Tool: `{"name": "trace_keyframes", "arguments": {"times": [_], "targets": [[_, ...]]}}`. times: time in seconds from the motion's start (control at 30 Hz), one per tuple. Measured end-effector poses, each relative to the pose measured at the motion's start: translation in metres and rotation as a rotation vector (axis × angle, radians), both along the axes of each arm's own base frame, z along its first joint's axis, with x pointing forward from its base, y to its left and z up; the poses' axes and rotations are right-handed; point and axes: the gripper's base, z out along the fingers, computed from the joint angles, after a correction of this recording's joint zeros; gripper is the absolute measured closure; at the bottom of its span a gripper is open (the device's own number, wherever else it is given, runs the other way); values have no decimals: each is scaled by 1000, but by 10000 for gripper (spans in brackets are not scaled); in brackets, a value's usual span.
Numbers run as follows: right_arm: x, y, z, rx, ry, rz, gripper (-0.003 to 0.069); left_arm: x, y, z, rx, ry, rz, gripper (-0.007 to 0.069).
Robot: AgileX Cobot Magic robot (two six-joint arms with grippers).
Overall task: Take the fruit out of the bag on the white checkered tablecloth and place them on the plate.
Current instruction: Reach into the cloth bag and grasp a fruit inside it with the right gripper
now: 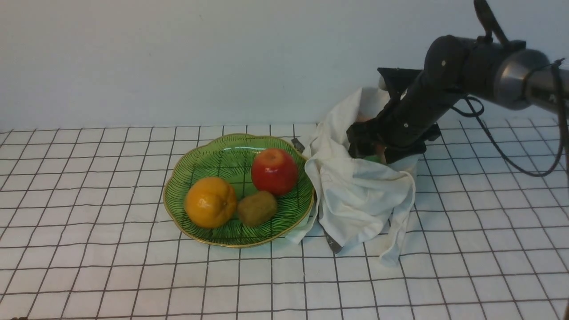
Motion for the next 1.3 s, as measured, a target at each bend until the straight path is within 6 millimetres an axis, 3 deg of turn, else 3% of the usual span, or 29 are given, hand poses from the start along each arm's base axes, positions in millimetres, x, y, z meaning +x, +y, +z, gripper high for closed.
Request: {"name": "trace_keyframes", "arguments": {"times": [0.47,1.03,1.3], "targets": [[3,5,-15,41,40,-15,-3,0,0,0,0,0,0,629],[4,5,-17,46,42,-17,39,0,0,0,0,0,0,629],[0,-5,0,-63,1,6,39,0,0,0,0,0,0,629]]}}
